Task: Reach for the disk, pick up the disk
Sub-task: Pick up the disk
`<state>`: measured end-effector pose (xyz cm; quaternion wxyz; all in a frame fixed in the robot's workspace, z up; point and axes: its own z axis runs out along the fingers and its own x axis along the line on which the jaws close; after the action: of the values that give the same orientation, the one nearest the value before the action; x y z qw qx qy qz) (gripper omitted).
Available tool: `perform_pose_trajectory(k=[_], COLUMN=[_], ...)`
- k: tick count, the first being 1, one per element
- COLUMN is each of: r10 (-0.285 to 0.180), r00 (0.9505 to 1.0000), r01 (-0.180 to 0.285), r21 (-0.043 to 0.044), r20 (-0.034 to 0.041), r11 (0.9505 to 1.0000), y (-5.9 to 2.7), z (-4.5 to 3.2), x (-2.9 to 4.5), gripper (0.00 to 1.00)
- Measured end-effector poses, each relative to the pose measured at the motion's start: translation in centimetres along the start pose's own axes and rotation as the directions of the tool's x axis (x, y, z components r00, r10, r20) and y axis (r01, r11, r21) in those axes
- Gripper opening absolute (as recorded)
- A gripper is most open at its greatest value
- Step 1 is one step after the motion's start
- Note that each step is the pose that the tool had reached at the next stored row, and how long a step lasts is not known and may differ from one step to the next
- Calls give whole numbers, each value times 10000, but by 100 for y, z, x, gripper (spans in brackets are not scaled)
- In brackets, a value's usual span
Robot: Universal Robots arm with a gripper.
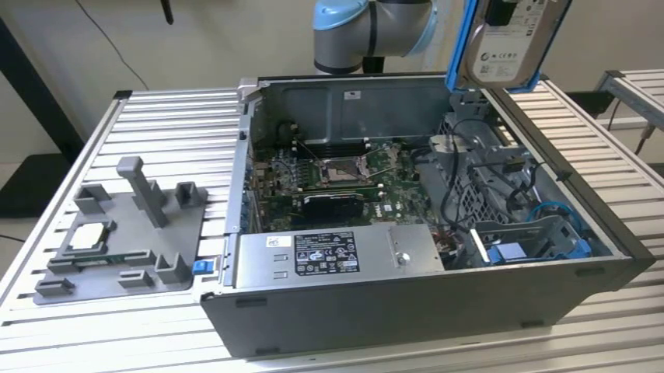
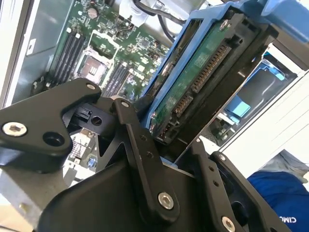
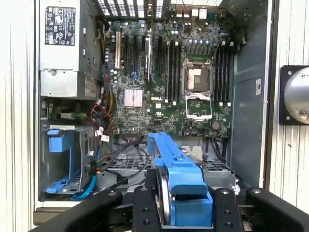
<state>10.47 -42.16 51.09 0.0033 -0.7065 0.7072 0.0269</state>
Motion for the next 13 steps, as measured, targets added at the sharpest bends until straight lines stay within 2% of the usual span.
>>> perform_pose_trajectory(k=[7,13], r10=[0,0], r00=[10000,10000], r01=[0,0], r21=[0,-3], r20=[1,1], r11=[10000,10000], y=[-1,-2], z=[5,18], x=[108,245], gripper=[0,0])
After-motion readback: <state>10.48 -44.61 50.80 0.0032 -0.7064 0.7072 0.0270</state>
